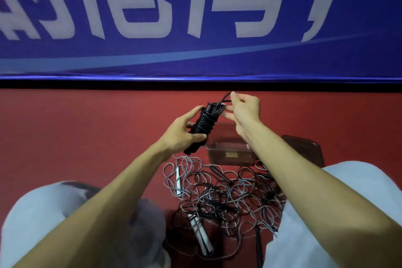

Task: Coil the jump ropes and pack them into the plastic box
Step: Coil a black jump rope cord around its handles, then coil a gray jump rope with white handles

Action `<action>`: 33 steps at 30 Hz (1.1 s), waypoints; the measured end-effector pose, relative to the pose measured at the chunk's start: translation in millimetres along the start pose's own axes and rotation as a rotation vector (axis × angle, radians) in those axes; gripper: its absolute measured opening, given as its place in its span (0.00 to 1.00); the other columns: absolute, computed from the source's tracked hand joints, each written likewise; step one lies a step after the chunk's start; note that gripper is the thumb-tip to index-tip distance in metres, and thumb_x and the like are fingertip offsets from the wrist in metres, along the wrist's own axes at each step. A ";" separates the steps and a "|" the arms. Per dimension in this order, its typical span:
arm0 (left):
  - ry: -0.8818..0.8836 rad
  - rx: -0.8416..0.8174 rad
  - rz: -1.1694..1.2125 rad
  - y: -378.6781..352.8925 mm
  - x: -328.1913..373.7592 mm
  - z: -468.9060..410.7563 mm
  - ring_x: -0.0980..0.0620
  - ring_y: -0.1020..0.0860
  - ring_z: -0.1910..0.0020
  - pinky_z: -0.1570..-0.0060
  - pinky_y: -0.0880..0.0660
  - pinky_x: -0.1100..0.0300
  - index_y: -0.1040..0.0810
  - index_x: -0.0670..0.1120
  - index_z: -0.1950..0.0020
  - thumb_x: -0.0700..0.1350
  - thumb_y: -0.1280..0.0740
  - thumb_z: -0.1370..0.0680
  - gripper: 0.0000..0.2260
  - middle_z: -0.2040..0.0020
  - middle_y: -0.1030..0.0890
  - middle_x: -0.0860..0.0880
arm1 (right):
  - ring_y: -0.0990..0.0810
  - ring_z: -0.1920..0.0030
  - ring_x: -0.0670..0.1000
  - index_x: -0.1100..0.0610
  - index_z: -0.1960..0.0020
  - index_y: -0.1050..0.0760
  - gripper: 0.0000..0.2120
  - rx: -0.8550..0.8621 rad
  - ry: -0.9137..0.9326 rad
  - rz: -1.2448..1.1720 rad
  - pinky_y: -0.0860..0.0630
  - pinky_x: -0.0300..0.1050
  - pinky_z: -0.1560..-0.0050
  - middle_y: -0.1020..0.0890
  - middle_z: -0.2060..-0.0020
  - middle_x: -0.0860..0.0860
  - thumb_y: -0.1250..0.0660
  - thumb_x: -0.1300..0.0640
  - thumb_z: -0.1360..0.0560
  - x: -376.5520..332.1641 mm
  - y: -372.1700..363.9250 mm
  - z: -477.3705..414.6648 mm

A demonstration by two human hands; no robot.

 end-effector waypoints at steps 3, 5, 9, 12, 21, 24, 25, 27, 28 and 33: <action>0.120 0.066 -0.007 18.2 -24.7 -14.7 0.49 0.17 0.60 0.59 0.19 0.57 0.36 0.48 0.23 0.34 0.31 0.23 0.30 0.55 0.18 0.49 | 0.15 0.58 0.55 0.61 0.49 0.26 0.03 -0.004 -0.041 0.058 0.18 0.45 0.64 0.19 0.52 0.60 0.37 0.61 0.20 22.0 -22.2 -15.6; 0.212 0.076 0.051 29.2 -50.0 -22.5 0.51 0.16 0.63 0.60 0.19 0.56 0.32 0.42 0.27 0.35 0.31 0.23 0.25 0.55 0.17 0.49 | 0.16 0.60 0.53 0.59 0.54 0.26 0.04 -0.045 -0.071 0.116 0.18 0.45 0.64 0.19 0.57 0.58 0.36 0.61 0.20 42.6 -34.8 -25.2; 0.379 0.135 0.123 45.6 -123.1 -39.2 0.48 0.17 0.62 0.61 0.20 0.54 0.25 0.39 0.35 0.34 0.32 0.22 0.16 0.57 0.16 0.44 | 0.18 0.56 0.53 0.59 0.52 0.28 0.03 -0.182 -0.153 0.300 0.18 0.48 0.58 0.22 0.53 0.56 0.37 0.63 0.20 103.0 -57.8 -46.1; 0.498 0.236 0.190 53.7 -184.1 -47.6 0.48 0.17 0.64 0.69 0.23 0.61 0.23 0.37 0.37 0.37 0.33 0.21 0.13 0.57 0.16 0.42 | 0.19 0.55 0.55 0.59 0.51 0.28 0.02 -0.267 -0.192 0.435 0.18 0.51 0.52 0.24 0.52 0.56 0.38 0.64 0.20 155.8 -68.7 -60.1; 0.716 0.305 0.158 61.9 -330.6 -62.8 0.55 0.23 0.76 0.79 0.32 0.69 0.20 0.35 0.44 0.38 0.35 0.20 0.09 0.57 0.19 0.38 | 0.17 0.51 0.56 0.49 0.66 0.26 0.12 -0.485 -0.184 1.040 0.22 0.49 0.45 0.14 0.57 0.52 0.34 0.62 0.28 318.0 -85.6 -103.9; 0.767 0.399 0.086 59.2 -375.0 -67.3 0.47 0.17 0.62 0.62 0.20 0.59 0.19 0.40 0.42 0.42 0.31 0.22 0.11 0.54 0.16 0.42 | 0.18 0.49 0.55 0.50 0.61 0.22 0.11 -0.538 -0.199 1.104 0.23 0.48 0.45 0.14 0.55 0.53 0.36 0.64 0.27 357.5 -95.9 -111.6; 0.786 0.433 0.048 58.8 -387.7 -67.7 0.45 0.17 0.57 0.53 0.19 0.53 0.18 0.41 0.41 0.43 0.30 0.23 0.12 0.52 0.15 0.42 | 0.18 0.48 0.56 0.51 0.58 0.20 0.10 -0.561 -0.194 1.132 0.23 0.48 0.45 0.15 0.54 0.54 0.37 0.64 0.27 372.2 -97.9 -113.8; 0.832 0.472 -0.038 58.5 -404.5 -65.2 0.43 0.17 0.49 0.45 0.21 0.48 0.19 0.43 0.40 0.45 0.29 0.24 0.14 0.49 0.16 0.43 | 0.19 0.46 0.60 0.57 0.54 0.19 0.09 -0.593 -0.166 1.225 0.24 0.48 0.45 0.16 0.51 0.59 0.38 0.63 0.25 396.6 -99.9 -113.6; 0.851 0.474 -0.084 58.6 -409.9 -63.6 0.43 0.18 0.47 0.44 0.22 0.48 0.19 0.43 0.39 0.46 0.29 0.24 0.15 0.47 0.16 0.43 | 0.20 0.45 0.62 0.59 0.52 0.20 0.08 -0.596 -0.156 1.288 0.25 0.49 0.46 0.17 0.49 0.61 0.38 0.60 0.24 405.4 -100.1 -112.2; 0.884 0.472 -0.203 61.2 -425.1 -57.1 0.41 0.23 0.40 0.40 0.26 0.50 0.26 0.40 0.32 0.46 0.31 0.23 0.21 0.39 0.20 0.39 | 0.22 0.40 0.62 0.59 0.40 0.23 0.19 -0.571 -0.214 1.528 0.25 0.50 0.45 0.21 0.40 0.60 0.32 0.47 0.25 423.1 -100.2 -104.0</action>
Point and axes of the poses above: each hand's wrist, its own z-axis away from the middle knuckle, its own y-axis out of the back of the hand, x = y × z, the point moved 1 cm from there along -z, towards the middle knuckle
